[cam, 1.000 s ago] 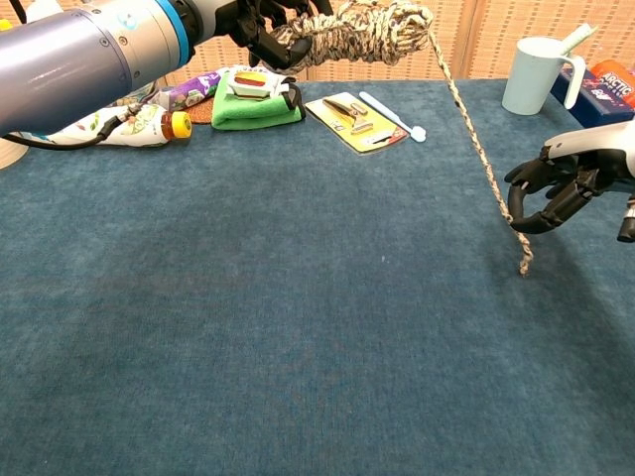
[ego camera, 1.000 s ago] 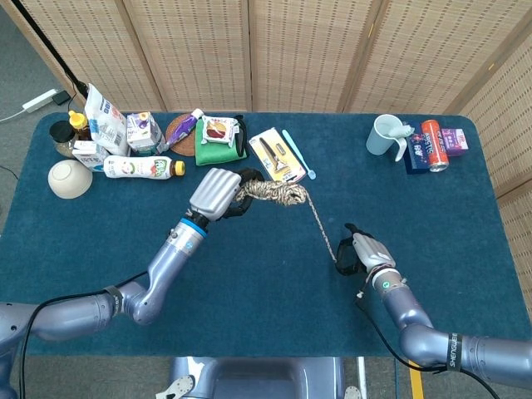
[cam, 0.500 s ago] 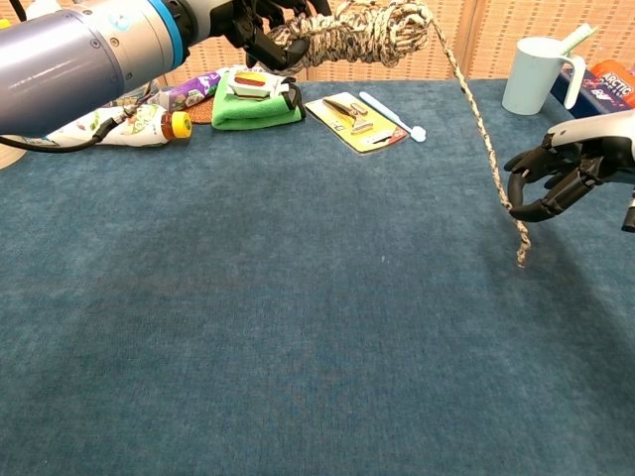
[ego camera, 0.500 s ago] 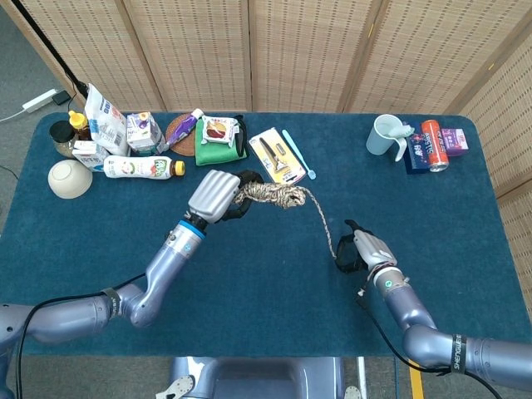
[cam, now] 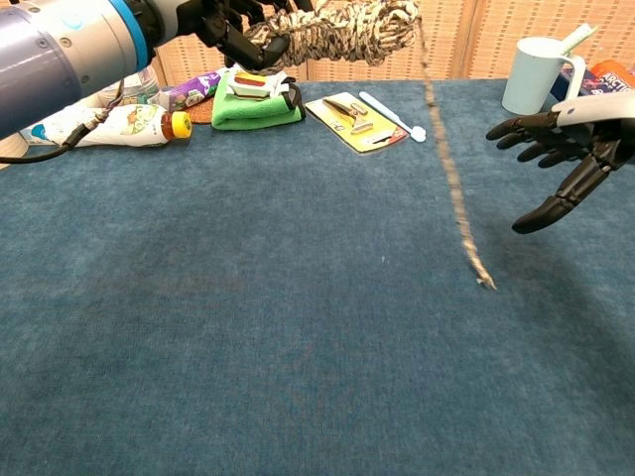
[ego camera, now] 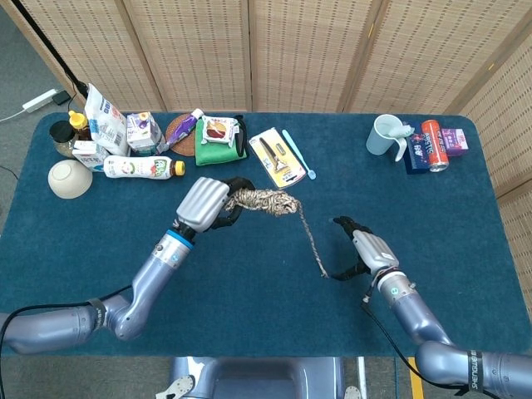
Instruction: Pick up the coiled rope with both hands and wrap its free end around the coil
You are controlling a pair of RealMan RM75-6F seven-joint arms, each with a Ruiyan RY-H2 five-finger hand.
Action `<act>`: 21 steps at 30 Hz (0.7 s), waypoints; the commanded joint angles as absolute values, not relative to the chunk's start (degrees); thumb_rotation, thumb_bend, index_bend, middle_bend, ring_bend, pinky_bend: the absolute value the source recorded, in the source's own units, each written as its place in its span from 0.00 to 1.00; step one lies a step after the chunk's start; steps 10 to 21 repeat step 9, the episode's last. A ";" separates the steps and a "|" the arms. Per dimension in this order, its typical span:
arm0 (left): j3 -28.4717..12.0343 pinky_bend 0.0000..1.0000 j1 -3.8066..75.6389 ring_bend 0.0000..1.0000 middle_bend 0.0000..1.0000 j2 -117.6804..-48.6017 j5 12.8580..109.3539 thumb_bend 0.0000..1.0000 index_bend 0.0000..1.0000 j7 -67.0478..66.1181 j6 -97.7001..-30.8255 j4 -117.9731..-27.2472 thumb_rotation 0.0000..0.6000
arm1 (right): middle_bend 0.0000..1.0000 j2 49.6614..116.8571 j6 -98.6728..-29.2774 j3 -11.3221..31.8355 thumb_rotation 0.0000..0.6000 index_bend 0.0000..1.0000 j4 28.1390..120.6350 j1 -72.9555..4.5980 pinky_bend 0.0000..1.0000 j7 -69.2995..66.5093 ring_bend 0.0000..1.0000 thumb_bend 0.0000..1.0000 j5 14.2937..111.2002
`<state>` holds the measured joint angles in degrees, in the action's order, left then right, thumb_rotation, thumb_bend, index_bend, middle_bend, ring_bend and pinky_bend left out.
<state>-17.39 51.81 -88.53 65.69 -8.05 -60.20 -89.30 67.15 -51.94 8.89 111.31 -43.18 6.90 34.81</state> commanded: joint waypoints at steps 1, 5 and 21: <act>-16.30 0.65 50.39 0.55 0.46 -87.09 67.24 0.64 0.57 -8.05 -61.47 -91.20 1.00 | 0.00 66.57 -54.25 8.90 1.00 0.00 112.57 -42.14 0.00 7.25 0.00 0.00 37.18; -15.11 0.65 49.24 0.55 0.46 -85.98 69.04 0.64 0.57 -6.74 -61.71 -91.61 1.00 | 0.00 66.96 -55.96 8.80 1.00 0.00 113.20 -41.25 0.00 7.42 0.00 0.00 38.53; -14.69 0.65 48.79 0.55 0.46 -85.65 69.92 0.64 0.57 -5.52 -61.52 -90.98 1.00 | 0.00 67.38 -56.82 8.84 1.00 0.00 113.14 -40.97 0.00 7.82 0.00 0.00 38.87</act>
